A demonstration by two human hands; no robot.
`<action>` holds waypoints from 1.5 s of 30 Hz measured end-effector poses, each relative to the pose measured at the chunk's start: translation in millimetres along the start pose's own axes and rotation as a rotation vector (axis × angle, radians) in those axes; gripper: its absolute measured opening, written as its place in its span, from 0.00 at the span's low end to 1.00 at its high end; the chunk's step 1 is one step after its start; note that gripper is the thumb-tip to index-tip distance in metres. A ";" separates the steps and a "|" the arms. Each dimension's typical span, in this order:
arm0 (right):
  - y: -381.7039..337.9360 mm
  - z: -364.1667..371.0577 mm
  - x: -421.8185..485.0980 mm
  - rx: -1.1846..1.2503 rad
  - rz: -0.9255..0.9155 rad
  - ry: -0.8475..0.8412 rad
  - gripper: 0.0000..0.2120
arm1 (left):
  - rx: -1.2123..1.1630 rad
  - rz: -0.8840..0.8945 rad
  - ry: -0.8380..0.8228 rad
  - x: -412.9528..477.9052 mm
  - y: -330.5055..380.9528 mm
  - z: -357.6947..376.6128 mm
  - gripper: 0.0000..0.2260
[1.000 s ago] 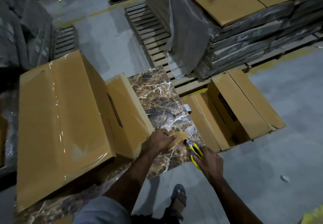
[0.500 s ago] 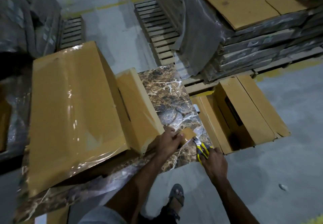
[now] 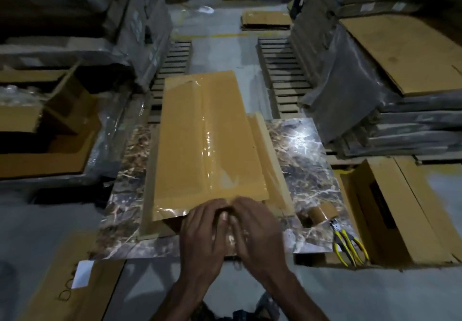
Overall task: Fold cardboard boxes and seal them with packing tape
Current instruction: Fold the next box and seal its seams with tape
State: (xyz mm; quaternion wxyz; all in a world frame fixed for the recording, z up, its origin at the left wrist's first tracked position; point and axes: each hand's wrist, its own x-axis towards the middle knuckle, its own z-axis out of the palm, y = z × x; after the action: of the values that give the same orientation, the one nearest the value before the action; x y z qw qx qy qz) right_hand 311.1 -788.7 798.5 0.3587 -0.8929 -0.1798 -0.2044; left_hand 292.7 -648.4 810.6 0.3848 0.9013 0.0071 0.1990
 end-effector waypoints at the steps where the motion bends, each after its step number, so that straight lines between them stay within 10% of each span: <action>1: -12.1 14.6 8.0 -0.022 -0.066 -0.055 0.16 | 0.037 0.013 0.013 1.6 -9.3 -5.3 0.14; 10: 37.9 31.4 6.1 -0.411 0.127 -0.256 0.30 | 0.261 -0.325 -0.106 -0.4 -82.2 -24.9 0.30; 16: 46.2 5.9 6.7 0.269 0.550 -0.146 0.32 | -0.338 -0.680 0.189 6.0 -77.3 -35.3 0.22; 25: 23.7 24.8 -7.8 0.403 0.665 -0.054 0.38 | -0.664 -0.979 0.454 -4.0 -70.5 -9.8 0.21; 29: 52.1 -0.7 -4.6 0.361 0.546 -0.002 0.21 | -0.656 -0.810 0.469 -6.8 -88.2 -29.8 0.18; 37: 126.6 -38.4 43.9 -0.184 -0.195 -0.394 0.25 | 0.088 0.055 -0.053 -2.9 -155.6 -95.7 0.19; 45: 137.6 -33.5 72.6 -0.263 -0.529 -0.293 0.13 | 0.332 0.411 -0.111 34.3 -181.2 -101.2 0.19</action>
State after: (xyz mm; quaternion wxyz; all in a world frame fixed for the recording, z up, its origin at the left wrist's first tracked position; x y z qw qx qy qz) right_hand 429.4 -893.2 778.5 0.1450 -0.8737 -0.4273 -0.1816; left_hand 312.8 -445.3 759.8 0.1830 0.9441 -0.1644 0.2195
